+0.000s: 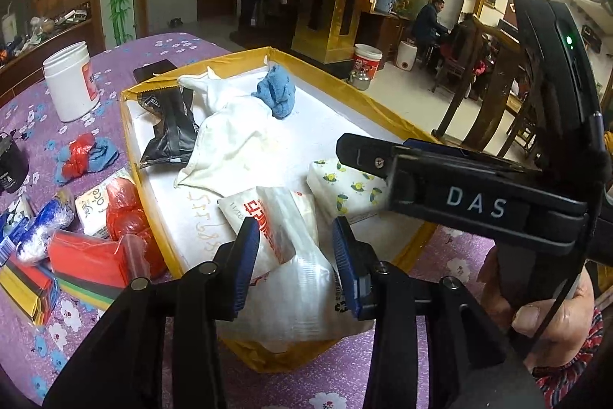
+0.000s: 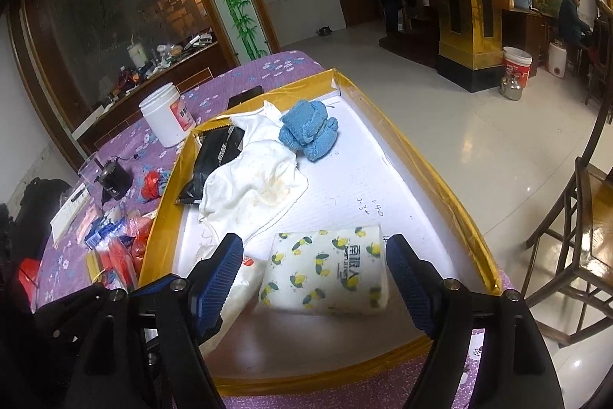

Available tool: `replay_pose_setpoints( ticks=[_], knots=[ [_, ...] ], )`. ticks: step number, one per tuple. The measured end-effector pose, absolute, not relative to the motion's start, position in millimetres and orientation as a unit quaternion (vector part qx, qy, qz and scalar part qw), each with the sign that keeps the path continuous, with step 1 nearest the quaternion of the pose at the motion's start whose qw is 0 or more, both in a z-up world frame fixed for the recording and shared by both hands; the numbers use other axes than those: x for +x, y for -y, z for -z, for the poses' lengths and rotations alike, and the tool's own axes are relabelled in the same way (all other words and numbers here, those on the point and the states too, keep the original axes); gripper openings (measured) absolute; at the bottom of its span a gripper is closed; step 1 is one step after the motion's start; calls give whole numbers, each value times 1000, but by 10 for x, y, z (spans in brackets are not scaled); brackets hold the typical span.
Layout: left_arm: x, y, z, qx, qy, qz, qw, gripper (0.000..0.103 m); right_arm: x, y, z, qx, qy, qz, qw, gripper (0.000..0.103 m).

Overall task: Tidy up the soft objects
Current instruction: 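Open both grippers to drop the packet and tissue pack into the box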

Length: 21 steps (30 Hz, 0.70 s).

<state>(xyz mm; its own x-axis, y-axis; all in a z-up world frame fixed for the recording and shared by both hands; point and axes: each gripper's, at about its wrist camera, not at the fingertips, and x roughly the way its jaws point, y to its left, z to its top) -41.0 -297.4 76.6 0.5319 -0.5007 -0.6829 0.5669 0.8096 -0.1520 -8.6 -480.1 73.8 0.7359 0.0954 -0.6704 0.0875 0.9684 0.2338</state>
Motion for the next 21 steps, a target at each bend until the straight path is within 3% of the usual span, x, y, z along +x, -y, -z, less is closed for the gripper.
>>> replay_pose_setpoints(
  ticks=[2, 4, 12, 21],
  knots=[
    [-429, 2948, -799, 40, -372, 306, 875, 41, -105, 4819, -768, 129, -358, -2, 925, 79],
    [-454, 2911, -837, 37, -369, 305, 877, 53, -128, 4827, -802, 133, -352, -4, 926, 79],
    [-557, 2511, -1049, 4, -356, 302, 884, 54, -221, 4699, -960, 137, -332, -28, 933, 80],
    [-565, 1663, -1146, -48, -349, 256, 900, 62, -269, 4128, -1104, 102, -332, -89, 934, 80]
  ],
)
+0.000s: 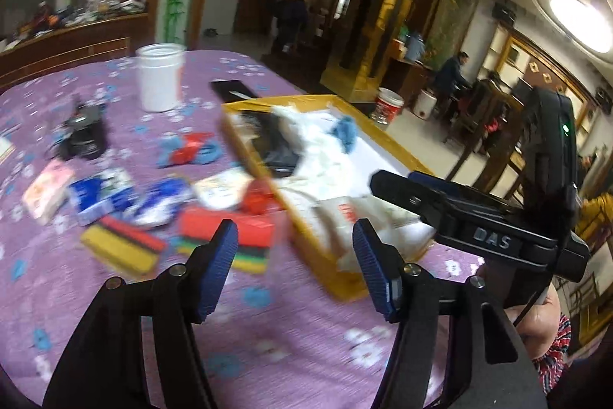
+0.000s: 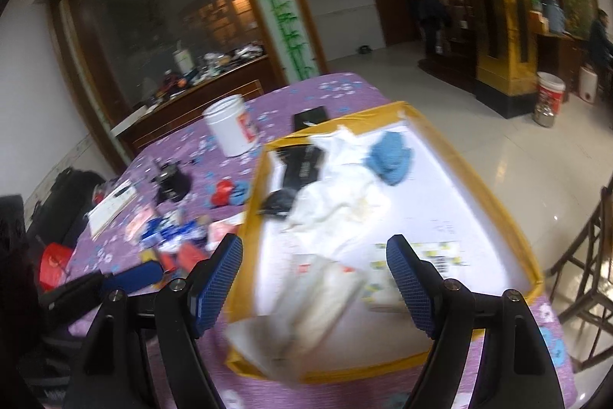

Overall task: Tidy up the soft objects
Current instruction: 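Open both grippers to drop the packet and tissue pack into the box, then grasp the pink rose tissue pack with the left gripper while the right gripper approaches the striped sponges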

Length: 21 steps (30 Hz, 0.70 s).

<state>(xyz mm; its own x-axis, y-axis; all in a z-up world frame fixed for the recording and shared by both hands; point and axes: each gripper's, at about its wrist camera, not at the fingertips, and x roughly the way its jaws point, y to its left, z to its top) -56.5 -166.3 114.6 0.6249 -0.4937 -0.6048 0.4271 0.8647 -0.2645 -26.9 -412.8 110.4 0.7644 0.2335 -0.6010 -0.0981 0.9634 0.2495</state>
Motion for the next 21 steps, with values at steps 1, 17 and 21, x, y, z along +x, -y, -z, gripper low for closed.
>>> replay_pose_setpoints(
  ticks=[1, 17, 21],
  knots=[
    [-562, 1574, -1134, -50, -350, 250, 901, 62, -272, 4060, -1106, 98, -333, -96, 933, 80],
    [-116, -36, -871, -99, -402, 92, 905, 77, -139, 2545, -606, 32, -422, -289, 859, 80],
    [200, -187, -867, -91, -407, 76, 906, 77, -71, 2467, -429, 39, -436, -301, 848, 80]
  ],
)
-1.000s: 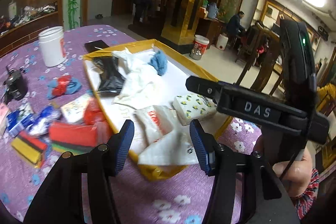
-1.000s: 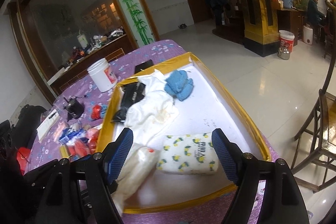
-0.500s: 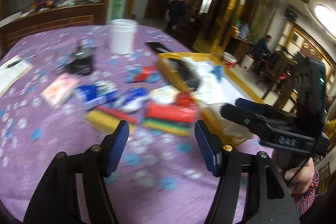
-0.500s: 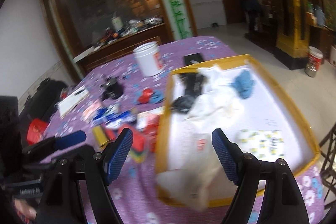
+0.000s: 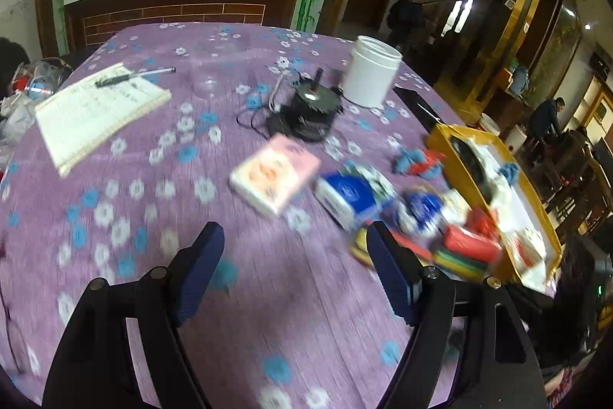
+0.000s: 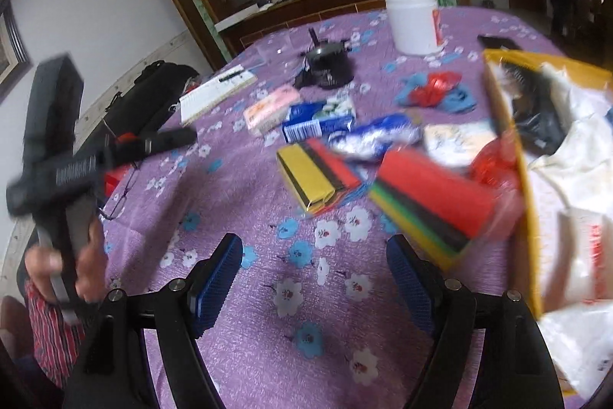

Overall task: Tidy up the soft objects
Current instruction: 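Grasp the pink rose tissue pack with the left gripper while the right gripper approaches the striped sponges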

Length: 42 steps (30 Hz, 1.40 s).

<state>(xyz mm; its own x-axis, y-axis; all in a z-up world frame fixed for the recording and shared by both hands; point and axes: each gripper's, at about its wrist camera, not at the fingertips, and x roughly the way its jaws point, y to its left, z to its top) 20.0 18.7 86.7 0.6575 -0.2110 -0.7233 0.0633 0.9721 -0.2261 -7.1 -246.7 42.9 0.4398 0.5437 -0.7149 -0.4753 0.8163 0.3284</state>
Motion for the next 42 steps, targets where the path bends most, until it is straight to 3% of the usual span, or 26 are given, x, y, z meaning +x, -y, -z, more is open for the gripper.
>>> replay_pose_setpoints(
  ticks=[12, 18, 21, 24, 33, 42],
  knots=[
    [1146, -222, -505, -57, -472, 118, 872, 76, -125, 2434, -402, 28, -428, -321, 844, 80],
    [1035, -36, -386, 9, -461, 95, 882, 76, -108, 2451, -398, 35, -429, -325, 842, 80],
    [1029, -38, -325, 0, -463, 63, 884, 64, -109, 2444, -395, 33, -429, -325, 842, 80],
    [907, -45, -341, 3, -457, 40, 889, 60, -112, 2451, -397, 33, -430, -323, 843, 80],
    [165, -253, -387, -53, -476, 25, 878, 59, 17, 2345, -436, 17, -456, -324, 829, 80],
    [-74, -112, -343, -30, -450, 28, 892, 60, 486, 1901, -429, -50, -472, -291, 831, 80]
  ],
)
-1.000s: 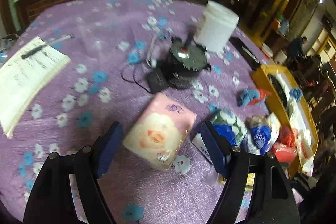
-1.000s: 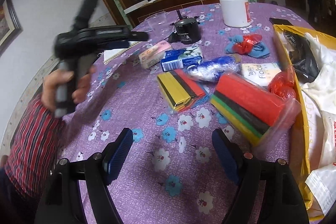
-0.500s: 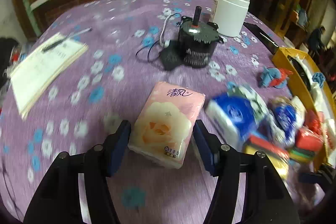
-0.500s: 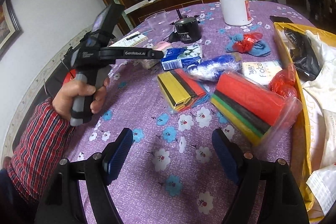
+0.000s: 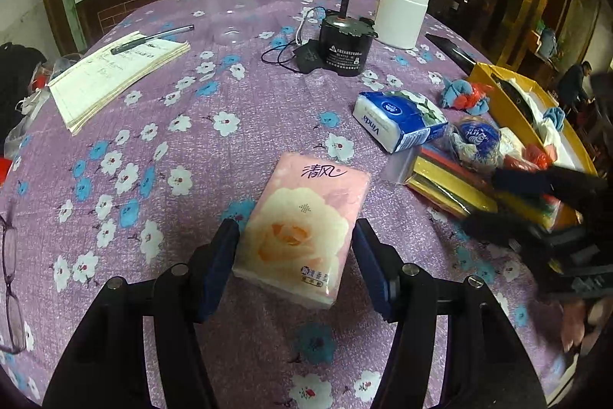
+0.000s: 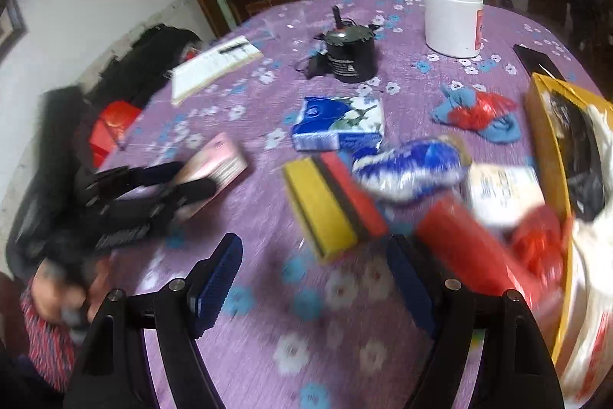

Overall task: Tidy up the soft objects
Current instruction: 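Grasp the pink rose tissue pack with the left gripper while the right gripper approaches the striped sponges, then lift the pink tissue pack with the left gripper while the right gripper grasps the yellow-black-red sponge bag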

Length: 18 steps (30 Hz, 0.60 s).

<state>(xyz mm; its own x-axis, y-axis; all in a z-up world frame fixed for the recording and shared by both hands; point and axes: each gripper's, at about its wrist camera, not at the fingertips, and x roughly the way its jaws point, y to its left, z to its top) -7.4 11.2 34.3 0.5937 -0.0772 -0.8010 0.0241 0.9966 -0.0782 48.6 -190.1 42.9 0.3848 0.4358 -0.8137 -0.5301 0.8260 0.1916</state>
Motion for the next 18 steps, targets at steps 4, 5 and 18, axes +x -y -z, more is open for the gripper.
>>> replay_pose_setpoints(
  ticks=[4, 5, 18],
  knots=[
    [-31, -66, -262, -19, -454, 38, 890, 61, 715, 1773, -301, -83, -482, -266, 831, 80],
    [-25, -37, -253, -9, -455, 36, 890, 61, 748, 1752, -264, -88, -486, -265, 828, 80],
    [-184, 26, -475, -1, -381, 48, 923, 53, 259, 1664, -380, -66, -415, -321, 849, 48]
  ],
)
